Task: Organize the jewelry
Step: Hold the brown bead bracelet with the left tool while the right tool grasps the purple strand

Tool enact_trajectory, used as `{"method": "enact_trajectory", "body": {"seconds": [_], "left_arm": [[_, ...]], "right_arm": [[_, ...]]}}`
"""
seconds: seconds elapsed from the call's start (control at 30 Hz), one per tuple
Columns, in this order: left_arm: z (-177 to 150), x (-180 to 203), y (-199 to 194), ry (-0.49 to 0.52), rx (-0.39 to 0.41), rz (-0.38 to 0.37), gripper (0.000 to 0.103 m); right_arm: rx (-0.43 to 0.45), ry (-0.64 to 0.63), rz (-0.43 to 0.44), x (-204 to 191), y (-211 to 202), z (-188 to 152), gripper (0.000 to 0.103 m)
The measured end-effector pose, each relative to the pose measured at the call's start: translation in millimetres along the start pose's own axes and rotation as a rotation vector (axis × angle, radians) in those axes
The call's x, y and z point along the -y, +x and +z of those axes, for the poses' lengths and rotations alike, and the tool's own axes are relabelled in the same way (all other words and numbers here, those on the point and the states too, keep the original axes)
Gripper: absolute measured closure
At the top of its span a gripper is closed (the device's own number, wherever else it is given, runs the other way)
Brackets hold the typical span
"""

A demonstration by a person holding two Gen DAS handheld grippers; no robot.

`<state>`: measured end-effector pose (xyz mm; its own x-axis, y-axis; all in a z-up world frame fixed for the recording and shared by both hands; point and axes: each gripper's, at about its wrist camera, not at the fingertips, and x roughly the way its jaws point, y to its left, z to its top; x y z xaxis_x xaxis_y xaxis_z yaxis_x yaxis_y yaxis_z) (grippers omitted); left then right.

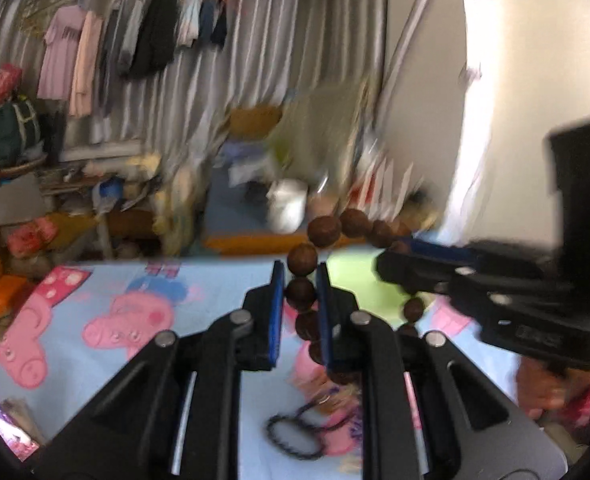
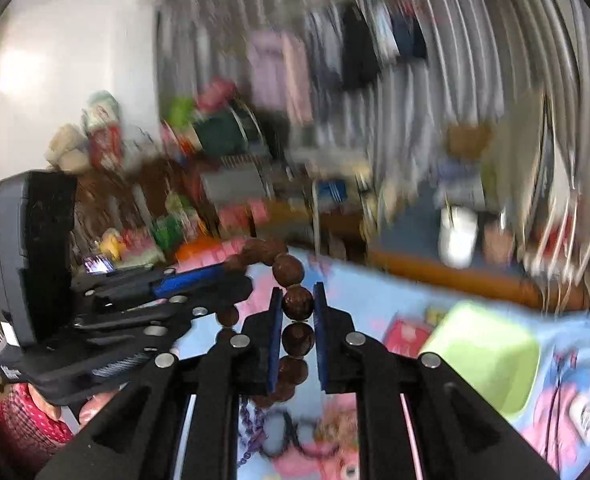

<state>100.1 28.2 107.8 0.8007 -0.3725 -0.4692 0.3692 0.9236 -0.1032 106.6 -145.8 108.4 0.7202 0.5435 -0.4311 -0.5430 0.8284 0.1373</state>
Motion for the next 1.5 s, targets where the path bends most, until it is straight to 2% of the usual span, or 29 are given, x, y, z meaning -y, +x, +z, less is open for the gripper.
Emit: {"method": "enact_trajectory", "body": {"seconds": [0.07, 0.17, 0.33, 0.43, 0.57, 0.63, 0.73, 0.77, 0.8, 0.87, 0.97, 1.0, 1.03, 1.1, 1.17, 1.5], "left_arm": [[-9, -10, 12, -0.096, -0.082, -0.118, 0.089], [-11, 2, 6, -0.038, -0.032, -0.075, 0.088], [-11, 11, 13, -0.028, -0.035, -0.072, 0.088], [-19, 0, 22, -0.048, -0.077, -0.086, 0.088], [-34, -7, 42, -0.07, -0.146, -0.105, 0.088], [-43, -12, 53, -0.097, -0.184, -0.108, 0.088], [-50, -15, 61, -0.113, -0.207, -0.109, 0.089], [-52, -15, 62, -0.113, -0.209, -0.107, 0.089], [-53, -16, 62, -0.118, -0.213, -0.108, 0.089], [-56, -20, 66, -0.13, -0.225, -0.1, 0.089], [-62, -26, 71, -0.156, -0.243, -0.109, 0.089], [-62, -28, 71, -0.159, -0.243, -0.111, 0.089], [-63, -29, 70, -0.163, -0.241, -0.113, 0.089], [-63, -31, 67, -0.168, -0.236, -0.113, 0.089], [-62, -35, 64, -0.174, -0.231, -0.108, 0.089], [-61, -54, 48, -0.212, -0.202, -0.093, 0.089]], "right_arm": [[-0.008, 0.067, 0.038, 9, 1, -6, 0.103], [0.035, 0.045, 0.005, 9, -15, -9, 0.103], [0.021, 0.065, -0.001, 14, -11, -14, 0.103], [0.008, 0.112, 0.028, 18, -10, -23, 0.103], [-0.062, 0.157, -0.006, 27, 14, -47, 0.103], [-0.134, 0.189, -0.024, 36, 30, -68, 0.103], [-0.194, 0.313, 0.007, 52, 38, -99, 0.103], [-0.194, 0.333, 0.013, 53, 36, -106, 0.099], [-0.189, 0.361, 0.02, 55, 33, -114, 0.081], [-0.185, 0.397, 0.025, 53, 30, -128, 0.071], [-0.228, 0.303, 0.022, 33, 36, -132, 0.071], [-0.242, 0.212, -0.006, 17, 41, -131, 0.075], [-0.249, 0.163, -0.017, 7, 43, -130, 0.079], [-0.28, 0.038, -0.043, -15, 57, -130, 0.094], [-0.308, -0.052, -0.079, -27, 74, -132, 0.103], [-0.405, -0.049, -0.065, -11, 127, -128, 0.103]]}}
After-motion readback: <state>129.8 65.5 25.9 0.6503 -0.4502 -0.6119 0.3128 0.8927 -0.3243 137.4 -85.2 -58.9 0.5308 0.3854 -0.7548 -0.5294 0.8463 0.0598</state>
